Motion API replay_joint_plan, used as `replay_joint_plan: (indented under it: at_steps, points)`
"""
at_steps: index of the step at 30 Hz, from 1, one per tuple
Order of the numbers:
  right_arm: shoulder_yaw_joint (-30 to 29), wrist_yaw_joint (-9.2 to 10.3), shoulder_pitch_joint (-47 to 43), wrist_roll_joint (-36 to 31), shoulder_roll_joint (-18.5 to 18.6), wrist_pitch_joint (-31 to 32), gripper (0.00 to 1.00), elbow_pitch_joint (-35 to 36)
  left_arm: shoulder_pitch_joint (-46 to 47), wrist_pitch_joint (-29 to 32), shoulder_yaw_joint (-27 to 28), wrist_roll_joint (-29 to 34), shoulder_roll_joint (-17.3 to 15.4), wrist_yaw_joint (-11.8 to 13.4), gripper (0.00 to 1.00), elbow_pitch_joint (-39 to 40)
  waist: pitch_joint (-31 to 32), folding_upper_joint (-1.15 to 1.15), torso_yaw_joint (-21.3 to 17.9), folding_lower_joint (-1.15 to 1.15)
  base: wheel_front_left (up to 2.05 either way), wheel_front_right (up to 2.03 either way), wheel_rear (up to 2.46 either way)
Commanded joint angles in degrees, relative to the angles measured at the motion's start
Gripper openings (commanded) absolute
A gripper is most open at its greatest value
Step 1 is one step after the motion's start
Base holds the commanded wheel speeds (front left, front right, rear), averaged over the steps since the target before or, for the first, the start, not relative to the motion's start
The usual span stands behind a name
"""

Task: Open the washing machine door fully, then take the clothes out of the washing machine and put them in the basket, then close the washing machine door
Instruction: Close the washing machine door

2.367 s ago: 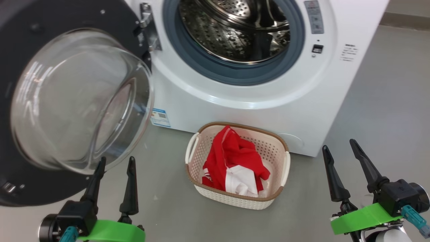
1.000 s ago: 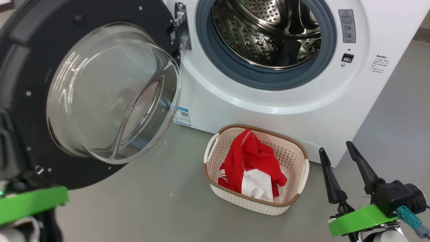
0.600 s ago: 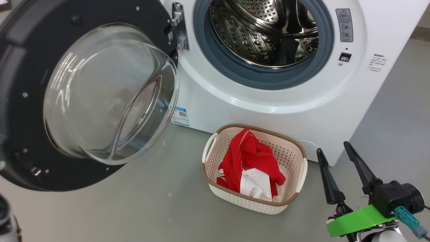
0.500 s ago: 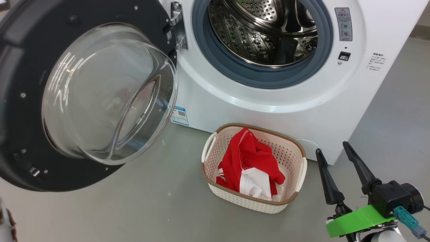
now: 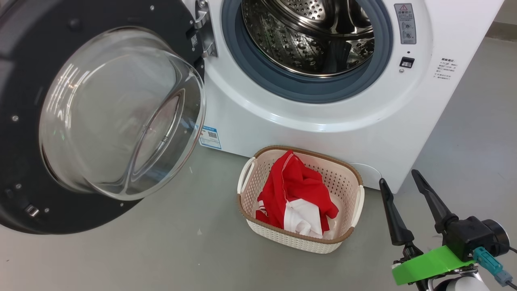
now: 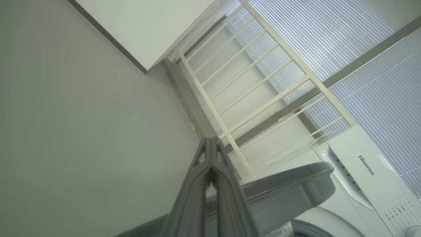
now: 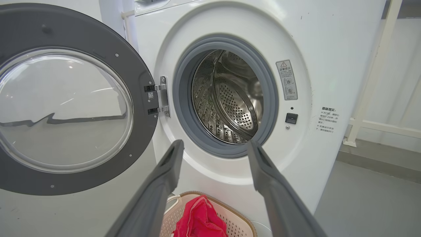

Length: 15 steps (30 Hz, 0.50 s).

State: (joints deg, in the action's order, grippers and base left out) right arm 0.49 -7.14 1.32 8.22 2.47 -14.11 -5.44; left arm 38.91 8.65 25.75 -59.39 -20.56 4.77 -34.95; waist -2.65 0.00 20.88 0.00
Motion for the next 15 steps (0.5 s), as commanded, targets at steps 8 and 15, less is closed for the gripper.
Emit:
replay_joint_plan:
  at_steps: [8, 15]
  points:
    - [1.8, -0.35, 2.0, -0.6, 0.4, -0.1, 1.00, 1.6, 4.5, 8.0, -0.4, -1.7, -7.8, 0.2, 0.00, -6.6, -0.1, 0.00, -0.3, 0.00, 0.00, 0.00, 0.00]
    - [2.5, -0.35, 2.1, -0.5, 0.4, -0.2, 1.00, 1.2, 6.2, 10.8, -1.3, -2.5, -8.5, -1.3, 0.00, -11.1, -0.2, 0.00, -1.3, 0.00, 0.00, 0.00, 0.00]
